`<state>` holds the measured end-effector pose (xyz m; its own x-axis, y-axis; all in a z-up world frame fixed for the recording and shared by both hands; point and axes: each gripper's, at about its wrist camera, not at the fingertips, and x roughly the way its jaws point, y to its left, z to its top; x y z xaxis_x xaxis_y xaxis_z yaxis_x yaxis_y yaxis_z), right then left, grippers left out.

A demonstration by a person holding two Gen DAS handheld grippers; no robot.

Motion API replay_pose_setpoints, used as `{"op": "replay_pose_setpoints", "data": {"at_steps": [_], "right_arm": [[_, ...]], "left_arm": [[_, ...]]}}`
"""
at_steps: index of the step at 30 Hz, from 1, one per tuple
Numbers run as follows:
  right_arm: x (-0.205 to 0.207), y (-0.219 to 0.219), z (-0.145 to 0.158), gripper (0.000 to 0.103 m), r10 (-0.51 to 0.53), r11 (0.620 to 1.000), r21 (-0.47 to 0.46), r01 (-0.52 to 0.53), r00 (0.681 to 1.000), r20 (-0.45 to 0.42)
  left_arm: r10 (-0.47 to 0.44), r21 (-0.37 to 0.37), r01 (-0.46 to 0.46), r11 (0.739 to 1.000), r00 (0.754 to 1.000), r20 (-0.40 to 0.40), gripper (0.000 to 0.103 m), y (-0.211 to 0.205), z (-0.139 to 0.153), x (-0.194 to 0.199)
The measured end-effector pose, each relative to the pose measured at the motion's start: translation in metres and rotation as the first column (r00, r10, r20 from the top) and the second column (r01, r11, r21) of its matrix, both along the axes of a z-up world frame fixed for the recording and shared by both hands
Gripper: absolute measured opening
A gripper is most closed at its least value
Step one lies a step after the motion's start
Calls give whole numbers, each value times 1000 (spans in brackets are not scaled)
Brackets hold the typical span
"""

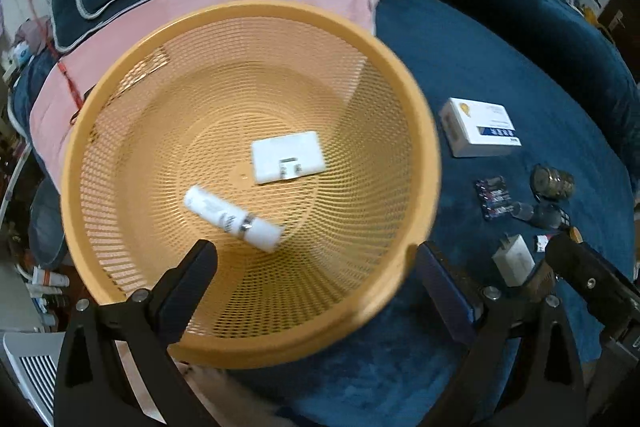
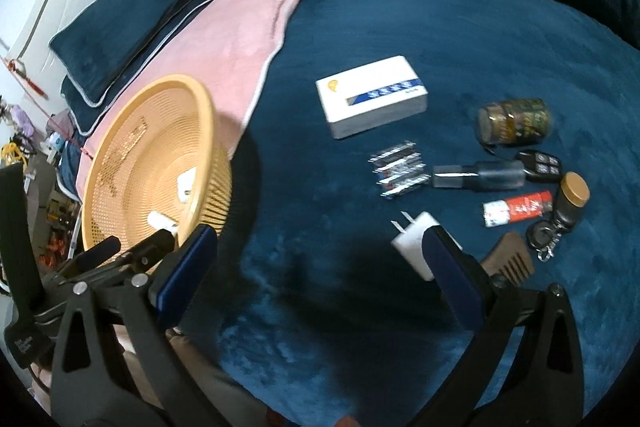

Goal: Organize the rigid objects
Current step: 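Withdraw both tools from the basket back toward the remaining items, then grasp the white plug adapter with the left tool while the right tool grasps the wooden comb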

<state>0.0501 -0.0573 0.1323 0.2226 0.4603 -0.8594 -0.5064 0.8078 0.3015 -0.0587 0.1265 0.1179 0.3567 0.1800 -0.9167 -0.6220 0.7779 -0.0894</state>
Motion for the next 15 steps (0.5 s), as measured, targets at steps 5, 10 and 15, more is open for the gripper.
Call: {"op": "replay_pose_setpoints", "data": {"at_steps": [5,10,15], "right_arm": [[12,-28,-6,103,-57,998,-5,57,998,-14],[26,-62,-14,103,-130,991,-16,129,991,-31],[39,-95,-23,103,-206,978,-29,205,977,-49]], "left_arm": [[-59,7,59,998,998,-2,100,-23,3,18],[-119,23,119,993,993,1,100,-48,7,36],[-183,35,183,983,983,-6,100,-73,7,52]]}}
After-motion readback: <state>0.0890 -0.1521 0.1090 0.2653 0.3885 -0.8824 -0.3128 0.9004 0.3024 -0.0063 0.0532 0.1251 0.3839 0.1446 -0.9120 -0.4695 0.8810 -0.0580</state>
